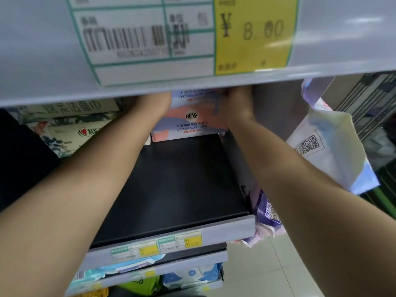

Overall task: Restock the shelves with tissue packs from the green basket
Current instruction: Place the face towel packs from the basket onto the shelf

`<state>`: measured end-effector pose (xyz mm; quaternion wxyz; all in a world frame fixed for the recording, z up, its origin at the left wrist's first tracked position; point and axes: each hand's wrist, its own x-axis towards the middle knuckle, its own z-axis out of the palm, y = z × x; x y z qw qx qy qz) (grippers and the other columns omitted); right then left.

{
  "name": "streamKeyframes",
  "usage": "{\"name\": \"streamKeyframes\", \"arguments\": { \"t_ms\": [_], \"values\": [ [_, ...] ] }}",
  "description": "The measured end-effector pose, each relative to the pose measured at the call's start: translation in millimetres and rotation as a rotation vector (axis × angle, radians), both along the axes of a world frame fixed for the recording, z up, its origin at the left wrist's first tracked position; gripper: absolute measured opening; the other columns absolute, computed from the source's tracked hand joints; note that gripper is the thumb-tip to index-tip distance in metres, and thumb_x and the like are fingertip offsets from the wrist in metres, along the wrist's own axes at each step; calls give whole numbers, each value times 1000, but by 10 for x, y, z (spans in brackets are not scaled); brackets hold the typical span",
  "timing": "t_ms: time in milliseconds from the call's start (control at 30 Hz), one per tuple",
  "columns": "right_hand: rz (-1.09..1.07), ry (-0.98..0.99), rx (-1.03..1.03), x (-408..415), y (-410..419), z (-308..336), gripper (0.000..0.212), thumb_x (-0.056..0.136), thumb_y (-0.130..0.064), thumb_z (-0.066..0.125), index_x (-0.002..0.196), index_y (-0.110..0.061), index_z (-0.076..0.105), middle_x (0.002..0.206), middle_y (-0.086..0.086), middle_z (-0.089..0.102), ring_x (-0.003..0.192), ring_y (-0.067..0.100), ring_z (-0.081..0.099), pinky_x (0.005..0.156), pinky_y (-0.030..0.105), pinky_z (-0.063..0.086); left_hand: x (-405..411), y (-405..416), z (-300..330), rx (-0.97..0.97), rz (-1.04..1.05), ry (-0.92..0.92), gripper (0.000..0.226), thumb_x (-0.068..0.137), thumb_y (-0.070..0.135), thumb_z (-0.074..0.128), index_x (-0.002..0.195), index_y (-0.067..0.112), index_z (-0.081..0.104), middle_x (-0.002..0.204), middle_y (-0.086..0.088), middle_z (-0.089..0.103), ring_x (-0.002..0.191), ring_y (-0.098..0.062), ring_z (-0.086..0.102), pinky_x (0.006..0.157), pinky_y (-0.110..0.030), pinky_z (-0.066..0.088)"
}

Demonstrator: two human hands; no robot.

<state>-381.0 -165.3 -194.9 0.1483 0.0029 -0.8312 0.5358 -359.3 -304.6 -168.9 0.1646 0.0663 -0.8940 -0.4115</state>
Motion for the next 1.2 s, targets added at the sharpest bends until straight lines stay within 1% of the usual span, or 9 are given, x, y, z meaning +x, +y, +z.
{"name": "streamKeyframes", "arguments": {
  "t_ms": [67,167,300,433,500,600,800,867,1200],
  "values": [
    [-15,12,69,-62,-12,-53,95,51,-41,64,132,4,41,136,19,45,125,26,44,106,25,32,-9,40,-5,-102,90,8,30,96,6,35,120,-4,50,132,-30,44,125,-36,42,99,-37,31],
    [-46,-32,211,-113,52,-141,93,80,-19,68,148,-1,7,154,14,18,141,24,20,109,19,11,169,99,-182,-236,62,126,61,91,7,40,141,-13,12,150,-31,7,142,-38,8,116,-34,7],
    [-110,-38,102,-86,39,-221,85,82,-7,52,150,-23,3,144,9,40,128,28,44,100,29,39,332,199,-625,-310,-34,-36,78,87,6,44,143,-9,-8,150,-29,-16,141,-38,-15,117,-40,-8],
    [-146,-69,-47,-119,-3,-423,68,77,-17,50,142,-11,32,130,14,53,116,28,54,95,37,46,321,148,-821,-364,-83,-88,77,89,4,43,144,-6,-9,151,-23,-22,142,-34,-17,113,-30,-10],
    [-129,-218,-87,-103,31,-527,50,85,-20,54,131,-5,42,120,8,55,102,19,54,82,23,43,288,98,-862,-371,-84,-87,78,86,3,44,144,-7,-8,151,-24,-21,142,-34,-15,114,-31,-8],
    [-108,-364,-44,-108,125,-773,38,95,-15,45,132,-8,42,126,8,53,113,22,52,78,21,34,226,20,-915,-384,-65,-106,82,83,3,47,144,-7,-6,152,-23,-20,143,-34,-13,117,-36,0],
    [-136,-275,-46,-325,23,-968,50,88,-31,54,134,-15,45,132,8,55,119,24,54,102,39,43,189,-63,-946,-406,-66,-114,86,83,7,50,145,-3,-9,153,-18,-21,143,-30,-13,117,-37,6],
    [-144,-266,-104,-394,-1,-1032,46,91,-23,51,135,-11,43,133,9,53,120,22,52,104,38,40,191,-60,-946,-398,-64,-117,86,83,6,49,145,-3,-9,153,-17,-21,144,-29,-12,115,-35,4],
    [-47,-241,-59,-101,-73,-844,34,88,-25,51,120,-13,54,101,4,59,85,17,52,74,31,45,190,-137,-911,-323,-75,-125,82,86,2,47,146,-1,-9,153,-13,-24,144,-30,-6,115,-31,5]
  ]
}}
